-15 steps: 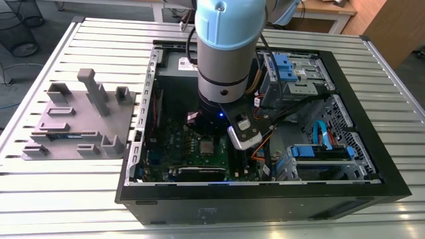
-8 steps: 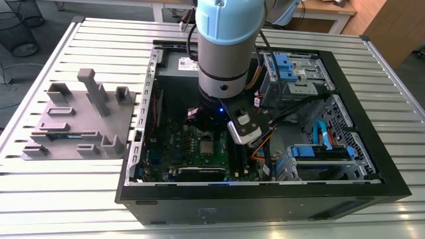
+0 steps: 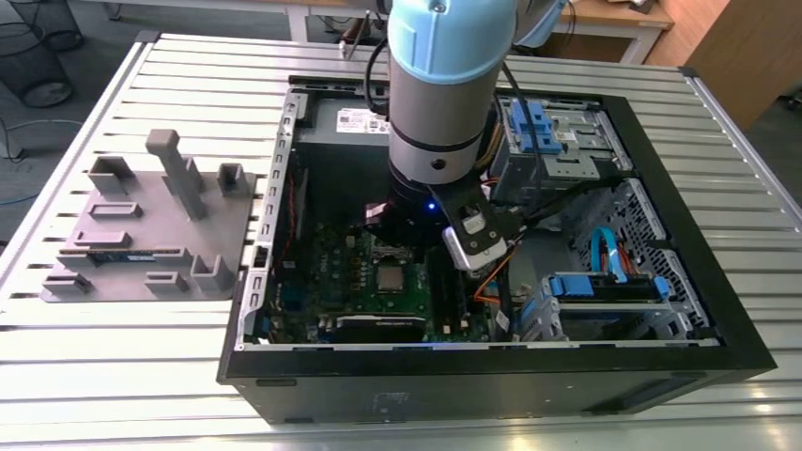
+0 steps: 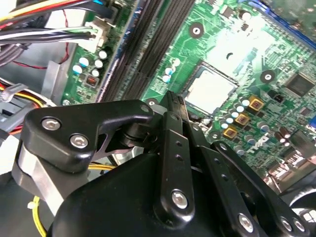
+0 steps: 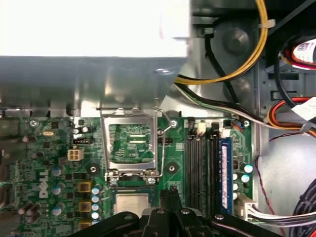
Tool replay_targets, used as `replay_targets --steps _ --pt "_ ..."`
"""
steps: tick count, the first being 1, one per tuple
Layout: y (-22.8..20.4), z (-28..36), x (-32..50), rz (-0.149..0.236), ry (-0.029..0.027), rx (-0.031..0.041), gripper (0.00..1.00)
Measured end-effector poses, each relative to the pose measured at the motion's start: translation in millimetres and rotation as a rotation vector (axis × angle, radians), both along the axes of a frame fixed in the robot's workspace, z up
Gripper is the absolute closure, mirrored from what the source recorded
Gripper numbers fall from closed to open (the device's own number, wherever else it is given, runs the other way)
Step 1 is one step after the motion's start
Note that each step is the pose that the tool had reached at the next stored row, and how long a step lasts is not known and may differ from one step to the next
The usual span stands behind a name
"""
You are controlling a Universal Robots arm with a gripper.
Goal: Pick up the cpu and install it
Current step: 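Close the cpu cover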
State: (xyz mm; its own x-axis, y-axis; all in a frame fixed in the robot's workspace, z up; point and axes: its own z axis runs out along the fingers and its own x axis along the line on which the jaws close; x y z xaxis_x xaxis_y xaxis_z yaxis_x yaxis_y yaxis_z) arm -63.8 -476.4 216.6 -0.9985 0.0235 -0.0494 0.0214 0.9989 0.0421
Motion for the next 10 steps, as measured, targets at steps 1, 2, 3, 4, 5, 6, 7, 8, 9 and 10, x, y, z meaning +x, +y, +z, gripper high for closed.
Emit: replay_targets --steps 1,2,3,4,5,6,7,8,9,10 --pt "0.0 0.0 0.7 0.004 0.0 0.001 0.89" --pt "0.0 -0.1 1.1 0.008 0.0 0.0026 0.89" --pt "0.1 -0.1 1.3 0.013 -0.0002 0.0038 0.89" --pt "0.1 -0.1 1.4 0.02 -0.0003 0.0045 0.89" --pt "0.1 -0.2 1.4 0.029 -0.0005 0.005 0.89" --pt "0.1 -0.4 1.5 0.038 -0.0007 0.0054 0.89" --pt "0.1 -0.6 1.6 0.049 -0.0008 0.0058 0.89" --pt "0.0 -0.9 1.7 0.059 -0.0008 0.0058 0.89" --pt "0.0 -1.3 1.9 0.07 -0.0008 0.0059 0.89" --pt "0.0 -1.8 2.0 0.08 -0.0008 0.0058 0.89"
